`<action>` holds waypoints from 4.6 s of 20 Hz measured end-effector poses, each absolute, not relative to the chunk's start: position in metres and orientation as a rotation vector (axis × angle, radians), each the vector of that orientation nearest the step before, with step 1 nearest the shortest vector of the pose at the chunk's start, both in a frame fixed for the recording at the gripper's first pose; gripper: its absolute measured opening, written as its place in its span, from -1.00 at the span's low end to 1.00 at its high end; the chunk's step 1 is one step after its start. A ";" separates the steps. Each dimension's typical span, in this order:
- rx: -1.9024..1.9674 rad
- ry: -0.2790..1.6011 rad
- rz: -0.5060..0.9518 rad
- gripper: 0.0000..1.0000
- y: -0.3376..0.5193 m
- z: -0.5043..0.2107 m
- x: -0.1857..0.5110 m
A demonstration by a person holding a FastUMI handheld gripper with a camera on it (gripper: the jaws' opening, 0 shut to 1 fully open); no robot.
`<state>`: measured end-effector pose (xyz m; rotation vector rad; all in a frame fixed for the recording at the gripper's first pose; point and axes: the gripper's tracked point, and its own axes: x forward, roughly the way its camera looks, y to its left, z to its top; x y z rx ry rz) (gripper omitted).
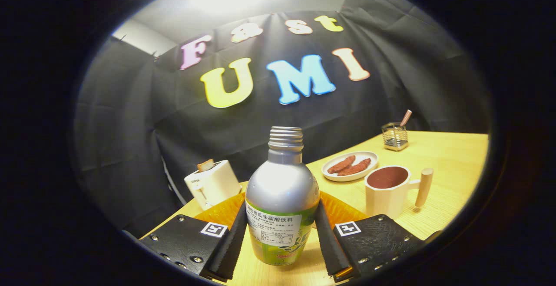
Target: Take the bottle from table, then pour the juice into the cup, finally place the bottle on the coaster
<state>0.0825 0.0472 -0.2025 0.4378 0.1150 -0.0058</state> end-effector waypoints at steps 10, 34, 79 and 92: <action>1.066 0.112 0.098 0.51 0.046 -0.196 0.112; 1.748 -0.008 0.093 0.50 0.008 -0.163 0.112; 2.120 -0.165 0.166 0.50 -0.003 -0.127 0.120; 2.211 -0.198 0.119 0.51 -0.014 -0.132 0.120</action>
